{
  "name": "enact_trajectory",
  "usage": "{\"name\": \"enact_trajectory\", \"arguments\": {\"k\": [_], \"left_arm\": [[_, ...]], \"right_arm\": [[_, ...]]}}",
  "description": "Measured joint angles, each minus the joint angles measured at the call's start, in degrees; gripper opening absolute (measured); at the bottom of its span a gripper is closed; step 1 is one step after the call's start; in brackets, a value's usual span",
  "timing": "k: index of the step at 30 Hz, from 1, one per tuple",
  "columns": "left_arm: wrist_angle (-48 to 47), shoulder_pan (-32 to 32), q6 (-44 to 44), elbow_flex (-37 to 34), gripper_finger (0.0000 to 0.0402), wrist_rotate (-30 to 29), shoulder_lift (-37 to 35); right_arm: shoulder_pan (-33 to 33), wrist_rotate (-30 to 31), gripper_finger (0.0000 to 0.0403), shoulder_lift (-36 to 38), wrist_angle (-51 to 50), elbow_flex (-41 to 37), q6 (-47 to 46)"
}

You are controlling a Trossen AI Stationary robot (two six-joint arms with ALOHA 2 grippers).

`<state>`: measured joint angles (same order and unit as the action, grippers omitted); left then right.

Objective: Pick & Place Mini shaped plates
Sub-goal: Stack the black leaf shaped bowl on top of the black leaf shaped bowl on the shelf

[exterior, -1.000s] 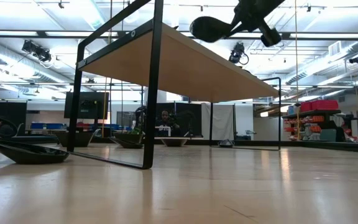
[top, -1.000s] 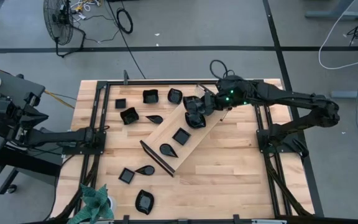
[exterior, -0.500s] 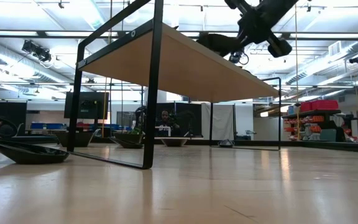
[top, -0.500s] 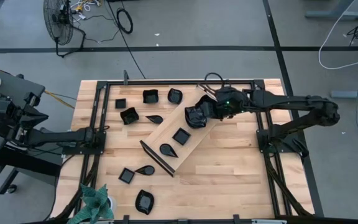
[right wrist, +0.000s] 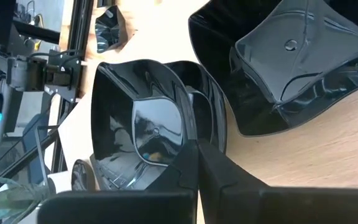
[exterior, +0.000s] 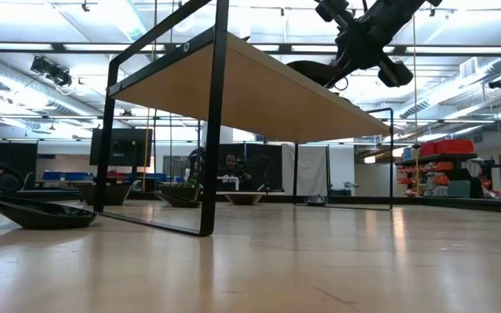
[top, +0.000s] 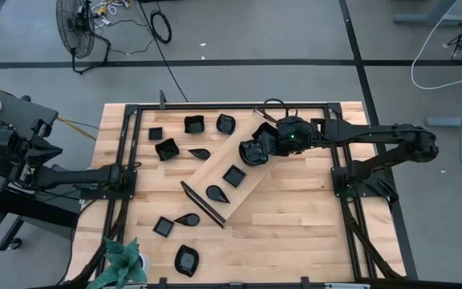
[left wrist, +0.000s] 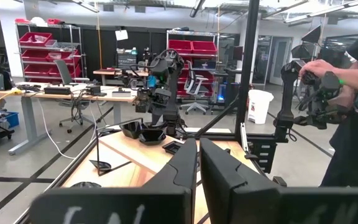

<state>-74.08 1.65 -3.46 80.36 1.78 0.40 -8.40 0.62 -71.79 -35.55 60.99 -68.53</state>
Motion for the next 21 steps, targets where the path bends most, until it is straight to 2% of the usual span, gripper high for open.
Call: {"name": "enact_trajectory", "arguments": {"k": [21], "left_arm": [[0.0, 0.0, 0.0, 0.0, 0.0025, 0.0, 0.0]], "right_arm": [[0.4, 0.6, 0.0000, 0.0, 3.5, -1.9, 1.5]]}}
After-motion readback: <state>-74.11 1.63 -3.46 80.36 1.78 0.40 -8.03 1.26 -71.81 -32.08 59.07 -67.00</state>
